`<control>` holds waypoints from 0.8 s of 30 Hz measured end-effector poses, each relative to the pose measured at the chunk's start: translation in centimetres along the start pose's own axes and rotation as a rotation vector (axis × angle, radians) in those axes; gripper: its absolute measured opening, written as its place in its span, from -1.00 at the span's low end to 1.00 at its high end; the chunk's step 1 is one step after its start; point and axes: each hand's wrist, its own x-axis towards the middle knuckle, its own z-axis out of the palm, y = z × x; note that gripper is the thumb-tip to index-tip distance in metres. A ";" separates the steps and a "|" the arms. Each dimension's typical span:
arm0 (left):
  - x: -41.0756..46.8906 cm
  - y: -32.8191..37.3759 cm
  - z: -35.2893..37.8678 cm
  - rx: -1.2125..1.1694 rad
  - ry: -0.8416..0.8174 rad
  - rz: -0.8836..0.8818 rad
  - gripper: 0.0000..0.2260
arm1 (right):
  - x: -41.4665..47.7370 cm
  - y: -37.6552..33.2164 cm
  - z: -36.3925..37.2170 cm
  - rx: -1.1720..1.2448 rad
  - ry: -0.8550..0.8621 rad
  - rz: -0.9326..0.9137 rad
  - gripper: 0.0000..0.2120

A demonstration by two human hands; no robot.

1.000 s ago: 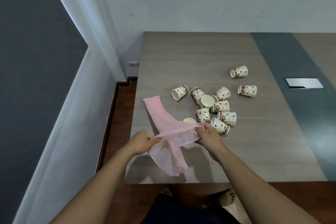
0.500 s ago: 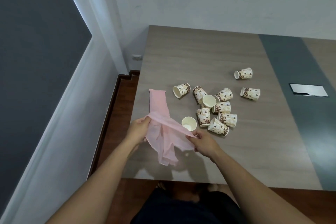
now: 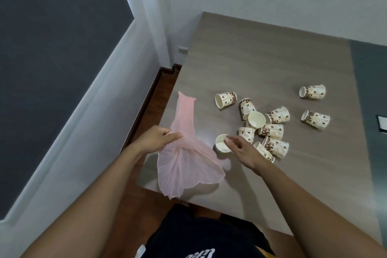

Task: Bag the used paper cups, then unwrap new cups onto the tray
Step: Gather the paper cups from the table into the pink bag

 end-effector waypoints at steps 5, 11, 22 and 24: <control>-0.4 0.4 2.7 0.020 0.058 0.038 -0.73 | 3.9 0.6 0.5 -0.400 0.111 -0.058 -0.19; -0.1 1.3 5.4 0.011 0.162 -0.035 -0.53 | 4.6 2.5 1.4 -0.674 -0.007 -0.069 -0.18; 2.3 5.2 7.1 -0.177 0.316 -0.109 -0.40 | 0.2 -2.7 -3.3 0.088 0.418 -0.039 -0.59; 2.8 6.5 7.3 -0.194 0.318 -0.138 -0.39 | -0.7 -4.0 -4.8 0.313 0.389 -0.062 -0.66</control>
